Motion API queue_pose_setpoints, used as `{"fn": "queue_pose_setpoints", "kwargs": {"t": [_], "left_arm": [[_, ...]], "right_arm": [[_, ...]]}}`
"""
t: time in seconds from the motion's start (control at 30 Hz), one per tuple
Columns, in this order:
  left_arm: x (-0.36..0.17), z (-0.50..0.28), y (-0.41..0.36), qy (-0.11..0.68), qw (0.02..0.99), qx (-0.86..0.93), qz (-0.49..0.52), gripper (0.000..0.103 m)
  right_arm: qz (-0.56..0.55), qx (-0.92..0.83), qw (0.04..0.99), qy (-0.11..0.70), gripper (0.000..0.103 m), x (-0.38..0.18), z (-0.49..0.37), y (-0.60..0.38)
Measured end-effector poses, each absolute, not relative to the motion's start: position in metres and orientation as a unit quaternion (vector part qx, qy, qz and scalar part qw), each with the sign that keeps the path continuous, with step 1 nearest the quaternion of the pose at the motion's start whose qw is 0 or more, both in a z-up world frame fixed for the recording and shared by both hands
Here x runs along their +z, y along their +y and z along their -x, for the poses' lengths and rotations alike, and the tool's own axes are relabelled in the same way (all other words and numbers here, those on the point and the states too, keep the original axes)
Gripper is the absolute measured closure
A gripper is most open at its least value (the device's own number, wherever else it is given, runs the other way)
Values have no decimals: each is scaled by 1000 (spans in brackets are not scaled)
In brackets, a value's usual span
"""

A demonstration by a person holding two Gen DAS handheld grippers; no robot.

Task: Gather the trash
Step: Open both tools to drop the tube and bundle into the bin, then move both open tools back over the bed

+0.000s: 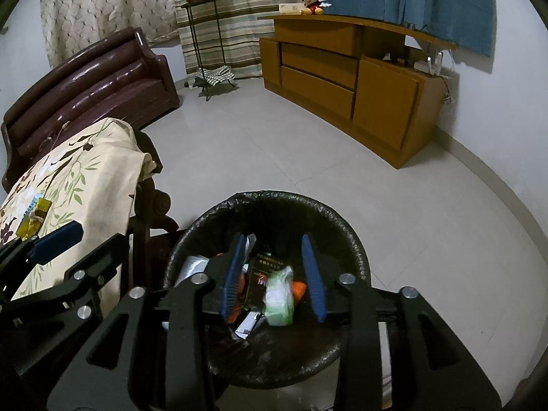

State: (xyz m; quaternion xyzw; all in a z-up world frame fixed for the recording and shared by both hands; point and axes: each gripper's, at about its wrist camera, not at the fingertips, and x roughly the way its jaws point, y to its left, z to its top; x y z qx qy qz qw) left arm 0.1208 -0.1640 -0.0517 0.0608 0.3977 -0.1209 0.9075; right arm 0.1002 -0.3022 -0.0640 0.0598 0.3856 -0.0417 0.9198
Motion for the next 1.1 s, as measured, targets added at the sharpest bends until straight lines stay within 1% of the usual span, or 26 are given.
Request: {"fn": "queue_pose_setpoints", "kwargs": {"t": [0.1,0.23,0.3,0.43,0.63,1.1], "left_arm": [[-50,-121,-161,398,908,-120,-58,39],[-46,-119,-153,394,910,-118,-49,39],[-43,-118,-150,393,911,-117,-47,39],[-38,-116,-137,390,913,-110,-40,36],[-32,-113,-110,387,917,-92,-31,35],[-19,-104,-1,379,926,-5,-2,35]], "right_arm": [[-61,-44,921,382,65,-62,-98,-303],[-62,-47,922,379,62,-60,-97,-303],[-61,-47,923,378,58,-58,-97,-302],[-61,-43,923,377,56,-56,-96,-296],[-52,-22,924,379,54,-51,-97,-274],[-26,51,926,374,54,-31,-108,-182]]}}
